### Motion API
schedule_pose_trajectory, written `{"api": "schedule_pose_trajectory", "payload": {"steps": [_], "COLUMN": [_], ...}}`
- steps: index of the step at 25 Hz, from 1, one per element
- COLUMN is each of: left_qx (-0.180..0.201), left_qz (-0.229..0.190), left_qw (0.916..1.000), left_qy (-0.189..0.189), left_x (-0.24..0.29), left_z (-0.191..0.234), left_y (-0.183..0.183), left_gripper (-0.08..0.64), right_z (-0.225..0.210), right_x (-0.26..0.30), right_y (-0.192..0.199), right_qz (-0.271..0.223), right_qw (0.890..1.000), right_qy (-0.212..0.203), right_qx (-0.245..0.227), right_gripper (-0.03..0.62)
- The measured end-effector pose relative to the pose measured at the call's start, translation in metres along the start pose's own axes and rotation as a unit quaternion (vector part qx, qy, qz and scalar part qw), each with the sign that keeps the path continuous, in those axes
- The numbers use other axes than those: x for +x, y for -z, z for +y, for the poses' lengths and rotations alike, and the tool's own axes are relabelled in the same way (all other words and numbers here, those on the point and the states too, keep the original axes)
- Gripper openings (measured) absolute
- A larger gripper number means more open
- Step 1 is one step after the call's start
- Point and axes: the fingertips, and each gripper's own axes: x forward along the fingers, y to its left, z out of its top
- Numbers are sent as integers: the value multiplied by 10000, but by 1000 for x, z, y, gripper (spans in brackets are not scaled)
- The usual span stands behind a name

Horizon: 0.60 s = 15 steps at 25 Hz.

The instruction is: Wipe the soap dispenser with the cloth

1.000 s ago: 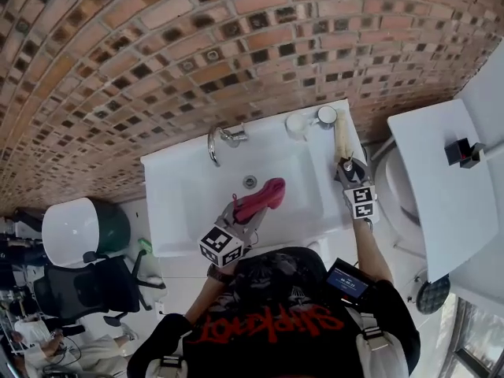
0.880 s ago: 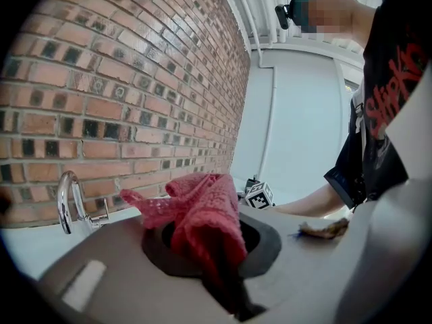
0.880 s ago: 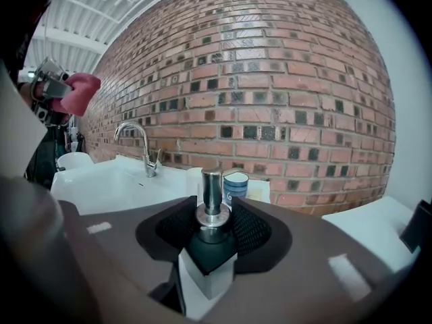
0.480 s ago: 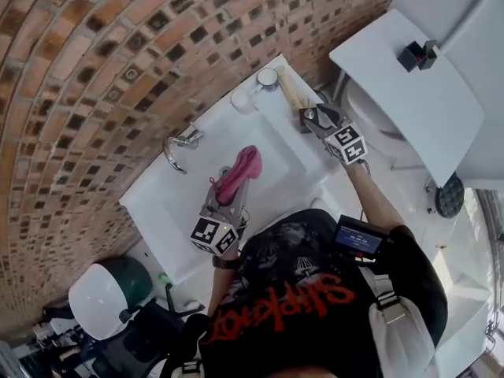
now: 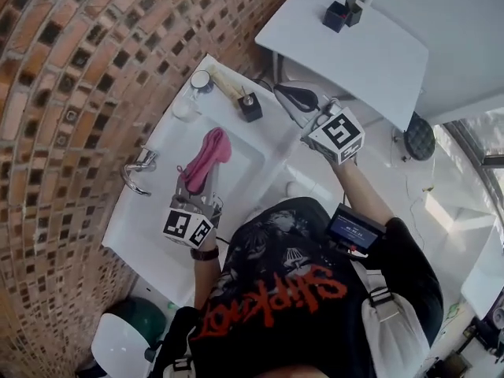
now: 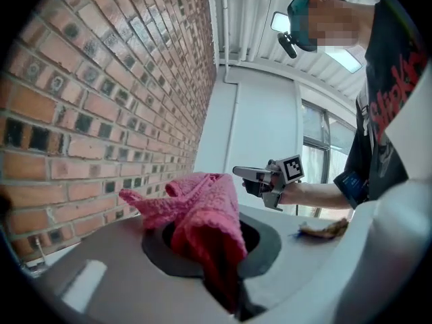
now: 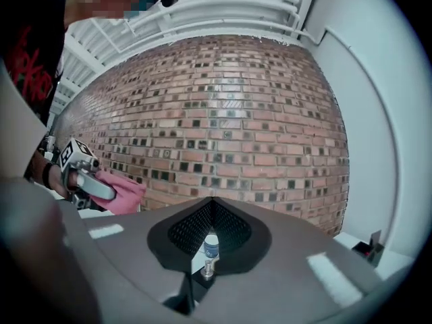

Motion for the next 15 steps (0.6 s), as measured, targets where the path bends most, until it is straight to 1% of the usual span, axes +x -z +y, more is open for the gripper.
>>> {"api": "schedule_pose_trajectory", "payload": {"steps": [2,3,6,8,10,12,15], "left_qx": [22,27,9,4,-4,-14,-5], "left_qz": [4,4,4,-3,62,142,223], "left_qw": [9997,9993,9977,9963,9948,9931,9903], "left_qy": [242,364,683,862,1015,1164,1369], "left_x": [9,14,29,36,41,46,50], "left_z": [-11,-17,-32,-42,-53,-64,-77], "left_y": [1,2,-1,-3,-4,-2,12], "left_gripper": [51,51,51,51,51,51,51], "right_z": [10,14,26,42,58,61,59], "right_x": [-26,-40,-75,-90,-100,-111,-128], "right_y": [-17,-23,-35,-35,-32,-30,-33], "right_qz": [-163,-253,-443,-418,-350,-320,-414], "right_qw": [9999,9996,9976,9969,9971,9966,9954], "right_qy": [0,26,173,204,130,156,272], "right_qx": [9,87,511,642,669,744,824], "right_gripper": [2,2,0,0,0,0,0]}}
